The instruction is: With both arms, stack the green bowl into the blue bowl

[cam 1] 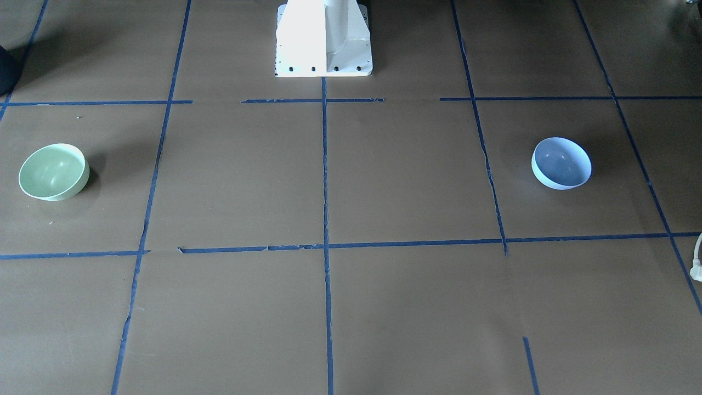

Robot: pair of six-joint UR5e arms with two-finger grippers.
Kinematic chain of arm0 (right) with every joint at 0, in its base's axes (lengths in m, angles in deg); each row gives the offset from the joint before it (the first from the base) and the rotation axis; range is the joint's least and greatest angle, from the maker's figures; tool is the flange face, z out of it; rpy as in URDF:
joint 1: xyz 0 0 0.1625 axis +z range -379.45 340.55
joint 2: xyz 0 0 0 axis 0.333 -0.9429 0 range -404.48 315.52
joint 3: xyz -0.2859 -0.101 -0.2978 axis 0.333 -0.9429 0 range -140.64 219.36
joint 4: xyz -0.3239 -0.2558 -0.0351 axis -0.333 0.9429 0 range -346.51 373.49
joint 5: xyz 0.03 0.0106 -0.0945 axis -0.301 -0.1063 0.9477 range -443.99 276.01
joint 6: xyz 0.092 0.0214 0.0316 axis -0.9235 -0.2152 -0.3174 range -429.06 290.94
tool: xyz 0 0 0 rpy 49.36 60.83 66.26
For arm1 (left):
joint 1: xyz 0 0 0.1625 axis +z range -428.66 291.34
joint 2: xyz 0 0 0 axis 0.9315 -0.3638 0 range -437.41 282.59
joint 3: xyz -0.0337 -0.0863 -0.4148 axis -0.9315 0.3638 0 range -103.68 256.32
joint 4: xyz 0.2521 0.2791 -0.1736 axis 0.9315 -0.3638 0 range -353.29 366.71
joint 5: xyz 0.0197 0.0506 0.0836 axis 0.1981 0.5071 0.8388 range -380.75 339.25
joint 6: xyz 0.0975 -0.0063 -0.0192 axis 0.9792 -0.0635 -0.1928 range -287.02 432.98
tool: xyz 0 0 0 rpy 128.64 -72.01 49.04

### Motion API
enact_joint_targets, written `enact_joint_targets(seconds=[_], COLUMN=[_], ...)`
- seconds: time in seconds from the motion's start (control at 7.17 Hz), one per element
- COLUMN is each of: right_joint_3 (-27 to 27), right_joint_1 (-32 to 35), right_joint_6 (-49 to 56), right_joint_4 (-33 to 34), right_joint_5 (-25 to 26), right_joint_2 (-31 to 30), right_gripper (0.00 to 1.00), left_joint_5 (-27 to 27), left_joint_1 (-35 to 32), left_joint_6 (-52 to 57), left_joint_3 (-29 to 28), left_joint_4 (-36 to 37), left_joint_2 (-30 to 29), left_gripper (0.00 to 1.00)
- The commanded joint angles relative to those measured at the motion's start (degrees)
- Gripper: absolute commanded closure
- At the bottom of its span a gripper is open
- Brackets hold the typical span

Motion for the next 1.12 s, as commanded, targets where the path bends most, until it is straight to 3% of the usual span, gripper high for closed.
enact_joint_targets(seconds=[0.0,0.56,0.7,0.84,0.98], right_joint_3=[-0.1,0.4,0.3,1.0,1.4], right_joint_1=[0.0,0.0,0.0,0.0,0.0], right_joint_6=[0.0,-0.1,0.0,0.0,0.1], right_joint_4=[0.0,0.0,0.0,0.0,0.0], right_joint_5=[0.0,0.0,0.0,-0.1,-0.1], right_joint_2=[-0.1,-0.1,-0.1,-0.1,-0.1], right_gripper=[0.0,0.0,0.0,0.0,0.0], left_joint_5=[0.0,-0.2,-2.5,-6.1,-6.3], left_joint_1=[0.0,0.2,1.7,4.7,9.8], left_joint_6=[0.2,-0.1,-2.8,-9.7,-21.0], left_joint_3=[0.0,0.6,0.9,1.6,3.8], left_joint_4=[-0.1,-0.2,-1.2,-6.2,-12.7], left_joint_2=[0.0,-0.1,-0.1,0.4,1.7], left_gripper=[0.0,0.0,0.0,0.0,0.0])
